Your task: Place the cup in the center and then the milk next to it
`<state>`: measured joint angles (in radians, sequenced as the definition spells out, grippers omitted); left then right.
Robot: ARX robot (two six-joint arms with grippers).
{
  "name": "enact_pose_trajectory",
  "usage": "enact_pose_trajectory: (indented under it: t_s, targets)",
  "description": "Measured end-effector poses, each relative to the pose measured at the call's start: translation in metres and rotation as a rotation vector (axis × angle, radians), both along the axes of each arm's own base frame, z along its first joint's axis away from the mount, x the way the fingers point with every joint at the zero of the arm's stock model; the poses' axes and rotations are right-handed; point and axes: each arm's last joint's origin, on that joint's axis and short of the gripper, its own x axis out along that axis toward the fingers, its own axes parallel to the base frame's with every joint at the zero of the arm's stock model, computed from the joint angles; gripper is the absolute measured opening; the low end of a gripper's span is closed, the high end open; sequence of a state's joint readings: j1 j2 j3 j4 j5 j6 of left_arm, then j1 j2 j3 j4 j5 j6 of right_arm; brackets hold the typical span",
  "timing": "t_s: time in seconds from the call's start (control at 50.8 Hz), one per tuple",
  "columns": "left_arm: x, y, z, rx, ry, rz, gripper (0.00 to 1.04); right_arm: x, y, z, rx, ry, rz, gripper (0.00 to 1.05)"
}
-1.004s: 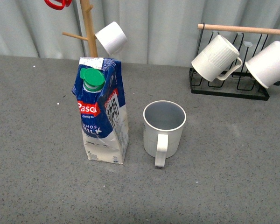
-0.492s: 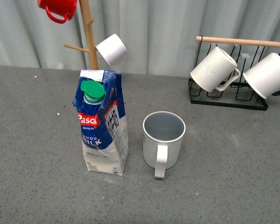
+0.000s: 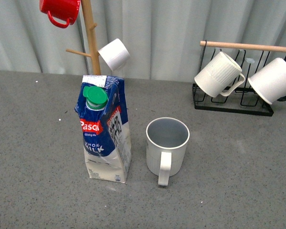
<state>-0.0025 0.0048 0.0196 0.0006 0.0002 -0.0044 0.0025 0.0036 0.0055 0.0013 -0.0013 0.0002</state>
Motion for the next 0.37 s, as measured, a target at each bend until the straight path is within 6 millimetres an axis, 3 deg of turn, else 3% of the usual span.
enact_pose_trajectory:
  t_s: [0.374]
  targets:
    - [0.0000,0.0000,0.0000,0.000,0.000,0.000,0.98,0.0000,0.0000,0.0000,0.000,0.000,0.000,0.95]
